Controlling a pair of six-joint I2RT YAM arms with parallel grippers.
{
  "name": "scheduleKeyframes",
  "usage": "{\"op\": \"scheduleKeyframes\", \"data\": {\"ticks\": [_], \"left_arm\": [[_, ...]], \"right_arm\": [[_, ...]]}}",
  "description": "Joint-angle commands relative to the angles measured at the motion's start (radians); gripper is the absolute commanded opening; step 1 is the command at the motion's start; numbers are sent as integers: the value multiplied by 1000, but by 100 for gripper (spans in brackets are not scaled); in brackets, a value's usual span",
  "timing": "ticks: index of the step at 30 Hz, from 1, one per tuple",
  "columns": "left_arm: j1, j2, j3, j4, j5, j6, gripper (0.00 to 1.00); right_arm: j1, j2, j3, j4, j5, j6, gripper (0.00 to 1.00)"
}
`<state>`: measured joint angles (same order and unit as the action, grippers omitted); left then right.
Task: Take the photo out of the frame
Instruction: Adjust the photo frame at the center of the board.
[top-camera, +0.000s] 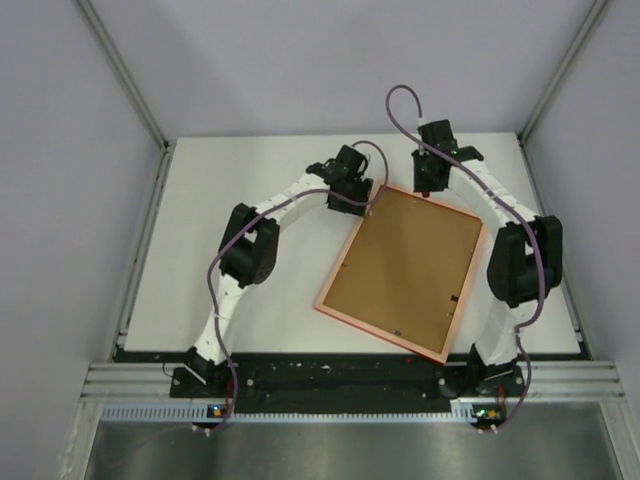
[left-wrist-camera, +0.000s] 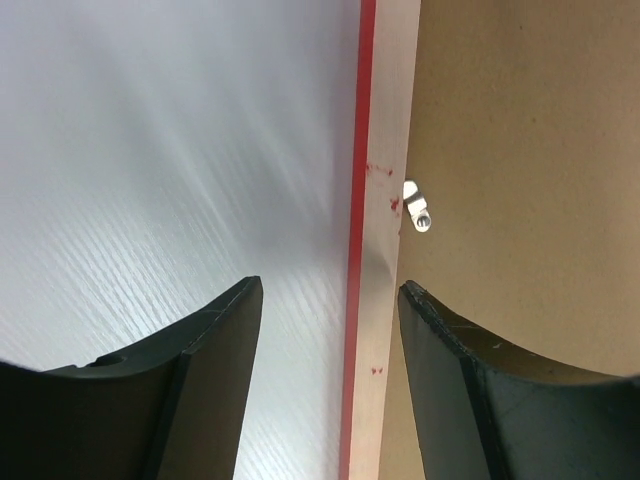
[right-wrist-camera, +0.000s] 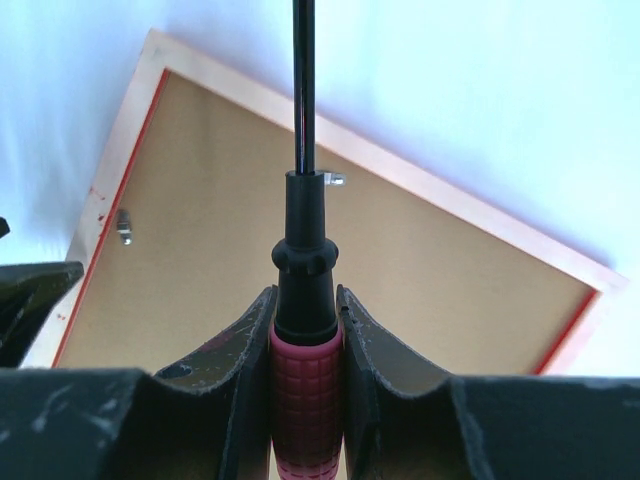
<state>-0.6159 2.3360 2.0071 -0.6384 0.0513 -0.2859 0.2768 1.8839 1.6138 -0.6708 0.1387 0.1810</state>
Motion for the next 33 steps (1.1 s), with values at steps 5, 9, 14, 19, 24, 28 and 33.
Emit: {"op": "scheduleKeyframes", "data": {"ticks": [5, 9, 14, 19, 24, 28, 33], "left_arm": [[-2, 60, 125, -17, -38, 2, 62], [-10, 63, 127, -15, -25, -1, 61], [-15, 71, 137, -17, -11, -10, 60], [-16, 71, 142, -14, 12, -12, 60], [-22, 77, 145, -18, -7, -4, 56], [-27, 86, 144, -24, -22, 1, 52], [-31, 100, 148, -26, -27, -1, 49]], "right_arm": [[-59, -160, -89, 49, 146, -75, 0], [-128, -167, -135, 68, 151, -75, 0], [-201, -131, -161, 69, 202, -84, 0], [-272, -131, -212, 66, 180, -81, 0], [-344, -157, -275, 56, 208, -118, 0], [-370, -178, -337, 56, 263, -138, 0], [-406, -201, -397, 56, 277, -150, 0]]}}
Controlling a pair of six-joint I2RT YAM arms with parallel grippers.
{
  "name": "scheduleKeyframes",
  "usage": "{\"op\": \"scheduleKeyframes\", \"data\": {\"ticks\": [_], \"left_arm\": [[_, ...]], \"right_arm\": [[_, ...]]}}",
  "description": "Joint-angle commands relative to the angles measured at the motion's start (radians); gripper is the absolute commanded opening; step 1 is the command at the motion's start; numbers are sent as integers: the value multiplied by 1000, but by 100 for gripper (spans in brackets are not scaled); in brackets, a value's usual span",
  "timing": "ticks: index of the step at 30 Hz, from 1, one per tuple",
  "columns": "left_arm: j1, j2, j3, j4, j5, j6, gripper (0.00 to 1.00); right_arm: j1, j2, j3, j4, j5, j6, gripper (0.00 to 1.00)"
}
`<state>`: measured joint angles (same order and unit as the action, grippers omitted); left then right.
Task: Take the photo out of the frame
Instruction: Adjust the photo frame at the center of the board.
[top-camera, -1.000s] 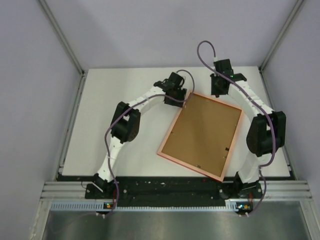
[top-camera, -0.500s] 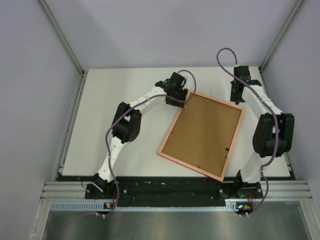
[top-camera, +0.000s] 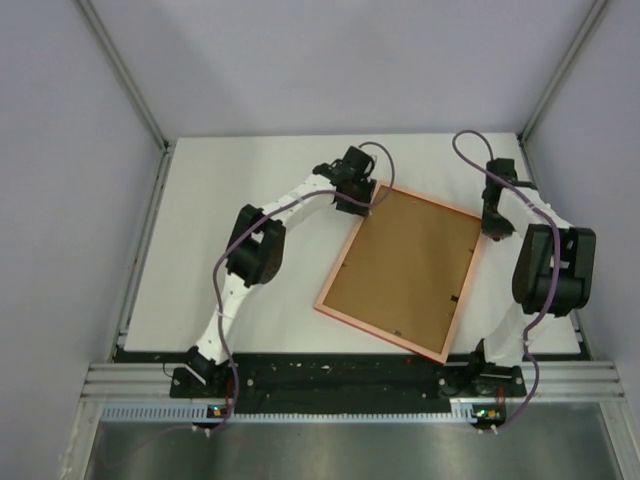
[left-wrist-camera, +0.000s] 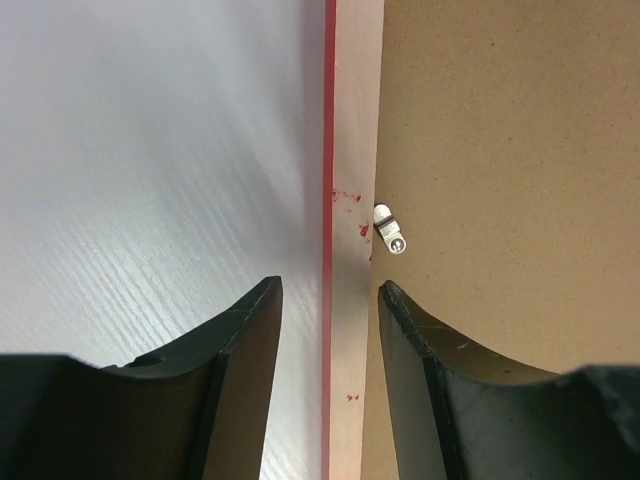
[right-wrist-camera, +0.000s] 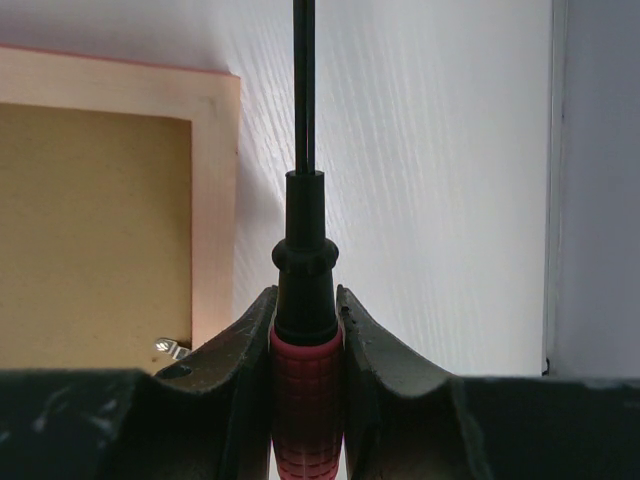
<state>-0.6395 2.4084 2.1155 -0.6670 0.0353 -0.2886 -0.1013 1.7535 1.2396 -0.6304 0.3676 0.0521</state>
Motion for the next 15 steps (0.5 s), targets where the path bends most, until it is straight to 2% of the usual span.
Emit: {"op": "scheduleKeyframes", "data": {"ticks": [1, 9, 11, 15], "left_arm": [[-9, 28, 43, 3, -9, 0, 49], [-15, 43, 61, -3, -25, 8, 50], [-15, 47, 66, -2, -66, 11, 49], [-15, 55, 70, 0, -110, 14, 44]], "right_arm": [[-34, -75, -32, 18, 51, -23, 0], [-61, -86, -88, 41, 27, -21, 0], [-61, -77, -81, 40, 17, -20, 0], [-61, -52, -59, 40, 30, -21, 0]]}}
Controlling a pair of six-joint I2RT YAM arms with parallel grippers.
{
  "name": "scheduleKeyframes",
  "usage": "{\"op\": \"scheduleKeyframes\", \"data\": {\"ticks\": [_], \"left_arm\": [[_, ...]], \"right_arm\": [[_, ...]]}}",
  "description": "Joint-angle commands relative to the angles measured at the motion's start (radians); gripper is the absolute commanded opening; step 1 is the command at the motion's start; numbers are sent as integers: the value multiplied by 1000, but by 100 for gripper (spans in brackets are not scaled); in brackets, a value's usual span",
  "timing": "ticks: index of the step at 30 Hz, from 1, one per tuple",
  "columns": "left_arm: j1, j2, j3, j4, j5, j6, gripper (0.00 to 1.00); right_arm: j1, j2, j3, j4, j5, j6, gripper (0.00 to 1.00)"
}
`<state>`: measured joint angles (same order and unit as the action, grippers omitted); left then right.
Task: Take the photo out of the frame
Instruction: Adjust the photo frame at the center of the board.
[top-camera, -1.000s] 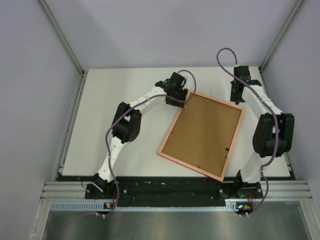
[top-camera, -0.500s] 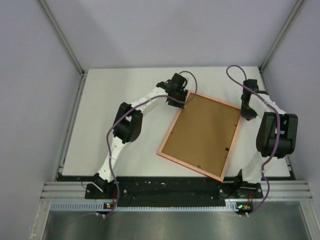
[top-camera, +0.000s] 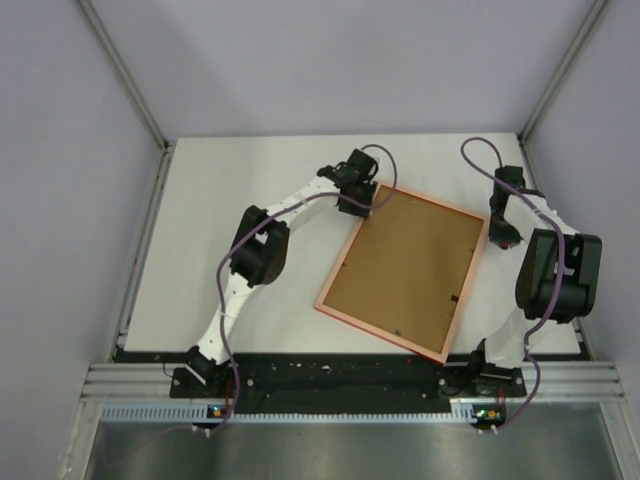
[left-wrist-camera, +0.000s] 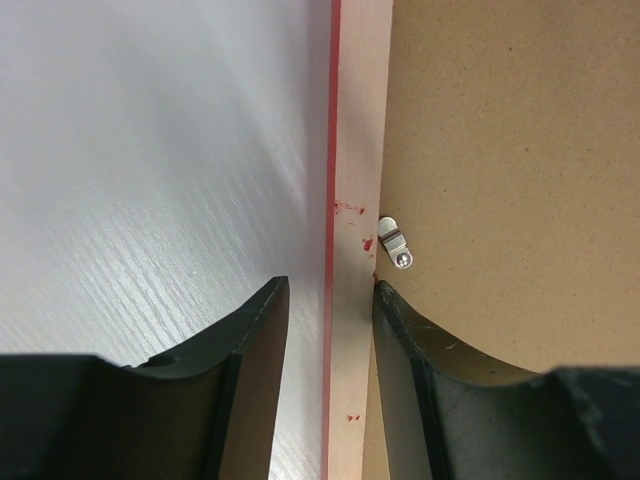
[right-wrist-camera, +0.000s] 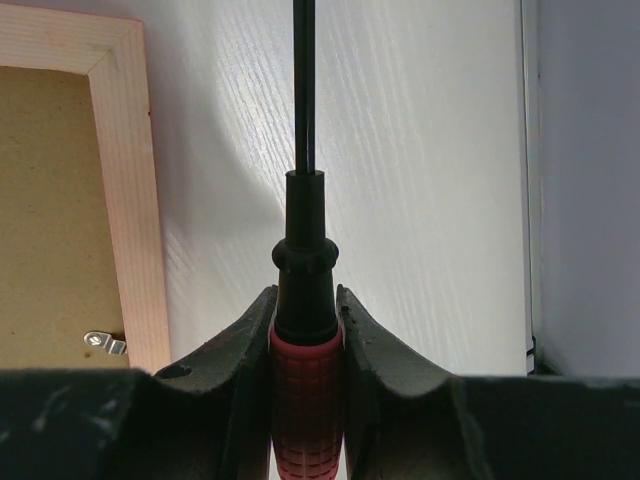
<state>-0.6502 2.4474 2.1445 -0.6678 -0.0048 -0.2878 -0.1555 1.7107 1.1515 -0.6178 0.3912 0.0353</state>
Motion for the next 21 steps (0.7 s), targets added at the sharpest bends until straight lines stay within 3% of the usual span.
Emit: {"op": "scheduleKeyframes", "data": {"ticks": [1, 21], "left_arm": [[-6, 15, 44, 2, -81, 16, 43], [-5, 39, 121, 33, -93, 32, 40]], "right_arm": [[-7, -2, 37, 27, 5, -5, 0], [-6, 52, 71, 16, -52, 2, 0]]}}
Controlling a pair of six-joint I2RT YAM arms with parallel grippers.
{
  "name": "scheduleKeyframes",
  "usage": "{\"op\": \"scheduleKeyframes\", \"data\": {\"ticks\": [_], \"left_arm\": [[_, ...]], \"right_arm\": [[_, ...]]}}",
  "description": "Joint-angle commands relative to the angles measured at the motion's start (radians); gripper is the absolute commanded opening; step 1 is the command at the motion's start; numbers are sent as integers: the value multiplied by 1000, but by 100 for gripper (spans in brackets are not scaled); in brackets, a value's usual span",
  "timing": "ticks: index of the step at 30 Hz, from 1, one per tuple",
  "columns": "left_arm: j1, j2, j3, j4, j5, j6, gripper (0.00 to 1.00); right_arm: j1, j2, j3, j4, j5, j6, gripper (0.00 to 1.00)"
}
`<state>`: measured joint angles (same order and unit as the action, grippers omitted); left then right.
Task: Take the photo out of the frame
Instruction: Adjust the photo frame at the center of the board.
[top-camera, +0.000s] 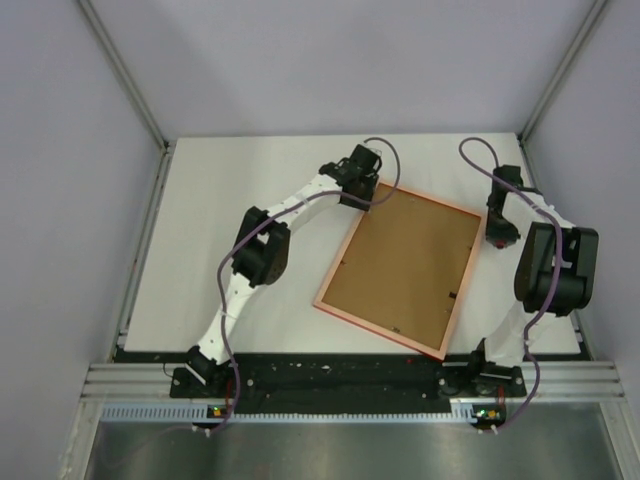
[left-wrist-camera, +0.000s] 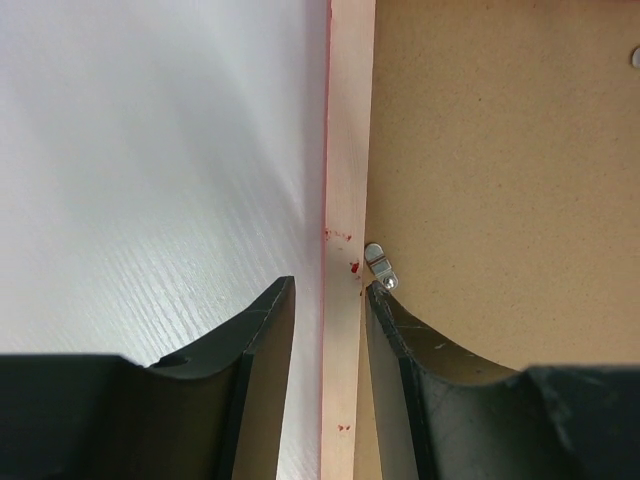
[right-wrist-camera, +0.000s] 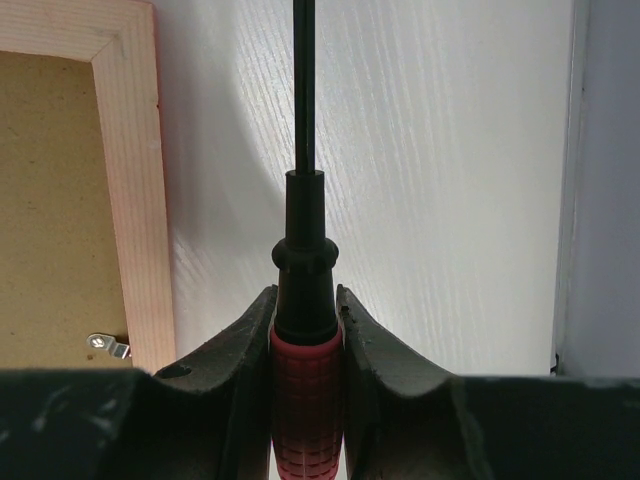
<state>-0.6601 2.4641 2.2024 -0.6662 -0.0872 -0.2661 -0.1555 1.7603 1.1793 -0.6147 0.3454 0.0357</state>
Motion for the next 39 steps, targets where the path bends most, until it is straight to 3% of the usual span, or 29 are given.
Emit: {"op": "scheduleKeyframes", "data": {"ticks": [1, 34, 39], "left_arm": [[5, 29, 71, 30, -17, 13, 40], [-13, -22, 30, -18, 69, -24, 39], [-13, -22, 31, -18, 30, -12, 38]], "right_arm": [[-6, 2, 42, 13, -11, 1, 0], [-4, -27, 34, 12, -29, 6, 0], [-4, -33, 32, 10, -32, 7, 0]]}}
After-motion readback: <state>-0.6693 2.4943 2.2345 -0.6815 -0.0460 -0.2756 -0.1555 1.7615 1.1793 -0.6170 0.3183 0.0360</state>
